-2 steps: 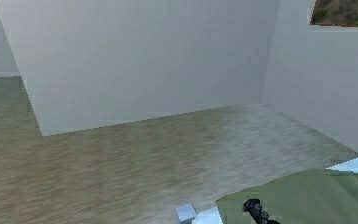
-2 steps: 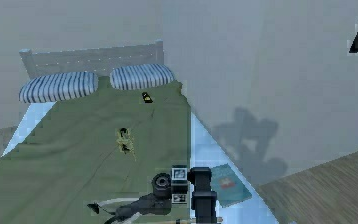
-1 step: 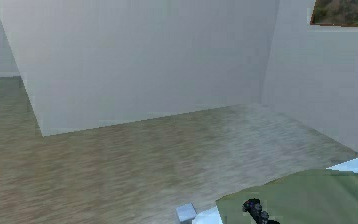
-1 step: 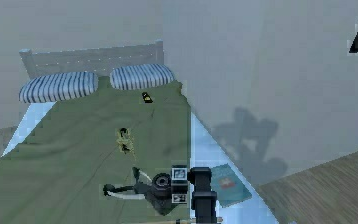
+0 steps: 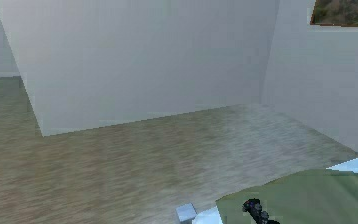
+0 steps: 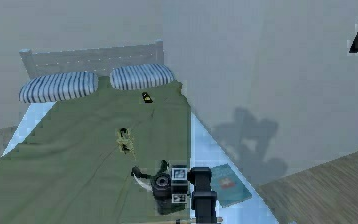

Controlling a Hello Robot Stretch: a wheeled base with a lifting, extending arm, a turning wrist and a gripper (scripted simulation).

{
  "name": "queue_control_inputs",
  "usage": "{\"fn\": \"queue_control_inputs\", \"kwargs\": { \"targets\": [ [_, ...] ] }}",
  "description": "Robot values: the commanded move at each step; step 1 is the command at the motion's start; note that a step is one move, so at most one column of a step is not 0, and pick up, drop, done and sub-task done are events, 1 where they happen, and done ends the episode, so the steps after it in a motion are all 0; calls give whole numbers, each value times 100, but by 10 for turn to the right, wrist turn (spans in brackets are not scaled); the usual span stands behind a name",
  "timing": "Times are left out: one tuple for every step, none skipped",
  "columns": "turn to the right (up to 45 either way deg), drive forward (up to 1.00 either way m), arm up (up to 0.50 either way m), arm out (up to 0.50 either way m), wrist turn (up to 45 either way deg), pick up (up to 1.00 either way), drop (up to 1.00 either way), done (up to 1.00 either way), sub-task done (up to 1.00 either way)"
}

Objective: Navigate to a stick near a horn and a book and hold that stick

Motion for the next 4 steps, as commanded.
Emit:
{"fn": "queue_control_inputs", "kwargs": {
  "targets": [
    [0,0,-30,0,0,0,0,0,0],
    [0,0,0,0,0,100,0,0,0],
    [0,0,10,0,0,0,0,0,0],
    [0,0,0,0,0,0,0,100,0]
  ]
}}
